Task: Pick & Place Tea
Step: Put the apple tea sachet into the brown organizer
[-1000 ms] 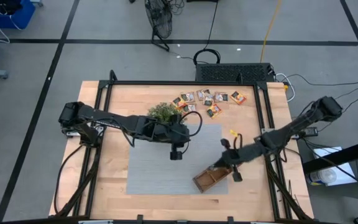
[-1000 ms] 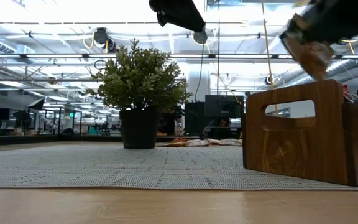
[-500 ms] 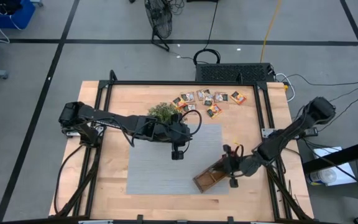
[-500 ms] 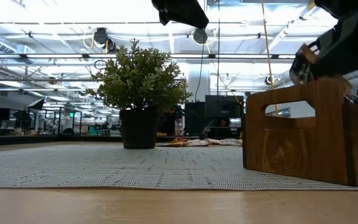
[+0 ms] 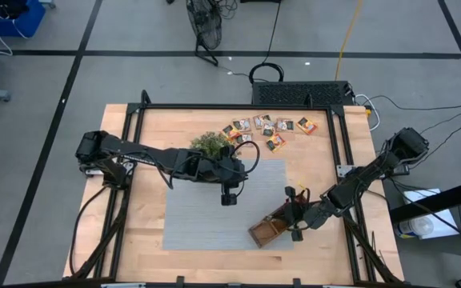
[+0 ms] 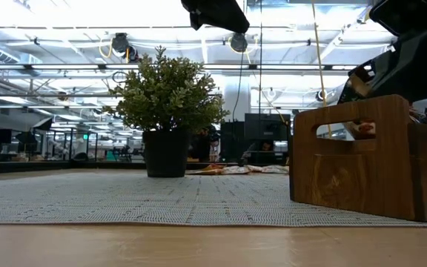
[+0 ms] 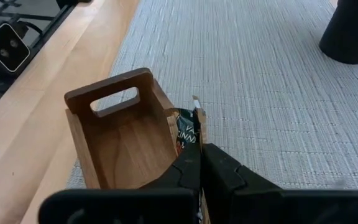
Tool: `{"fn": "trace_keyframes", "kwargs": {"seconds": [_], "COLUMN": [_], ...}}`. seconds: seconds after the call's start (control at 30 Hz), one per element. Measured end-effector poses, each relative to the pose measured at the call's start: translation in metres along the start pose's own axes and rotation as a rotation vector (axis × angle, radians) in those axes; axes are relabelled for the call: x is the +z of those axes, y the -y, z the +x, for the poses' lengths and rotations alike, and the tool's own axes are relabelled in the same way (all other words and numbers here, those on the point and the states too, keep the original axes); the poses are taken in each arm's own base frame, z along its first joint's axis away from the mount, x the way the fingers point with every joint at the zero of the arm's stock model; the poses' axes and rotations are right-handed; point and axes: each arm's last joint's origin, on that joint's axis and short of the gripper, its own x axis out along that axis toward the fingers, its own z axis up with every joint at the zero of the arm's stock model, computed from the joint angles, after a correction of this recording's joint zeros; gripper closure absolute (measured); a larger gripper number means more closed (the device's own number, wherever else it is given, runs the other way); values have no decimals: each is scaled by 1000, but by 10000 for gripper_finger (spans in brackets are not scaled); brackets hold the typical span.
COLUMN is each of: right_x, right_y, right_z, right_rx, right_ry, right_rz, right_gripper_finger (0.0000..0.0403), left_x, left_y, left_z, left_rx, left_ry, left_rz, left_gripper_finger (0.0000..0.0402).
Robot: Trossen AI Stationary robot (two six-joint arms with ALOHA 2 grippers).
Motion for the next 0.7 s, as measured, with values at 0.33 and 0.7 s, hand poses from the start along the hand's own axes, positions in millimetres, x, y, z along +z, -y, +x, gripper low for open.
{"fn": "trace_keyframes", "kwargs": {"seconds": [0.33,0.7], "right_x": [0,11], "right_y": [0,3], "right_z": [0,-8], "right_rx": [-5,-39], "right_ry": [-3,78], "right_rz": [-28,-106], "right_gripper_finger": [336,278], "left_x": [0,0], "left_y": [0,0], "left_z": [0,0], "left_rx": [0,0], "left_ry": [-1,-1], "left_rz": [-4,-8], "left_gripper_finger": [366,366]}}
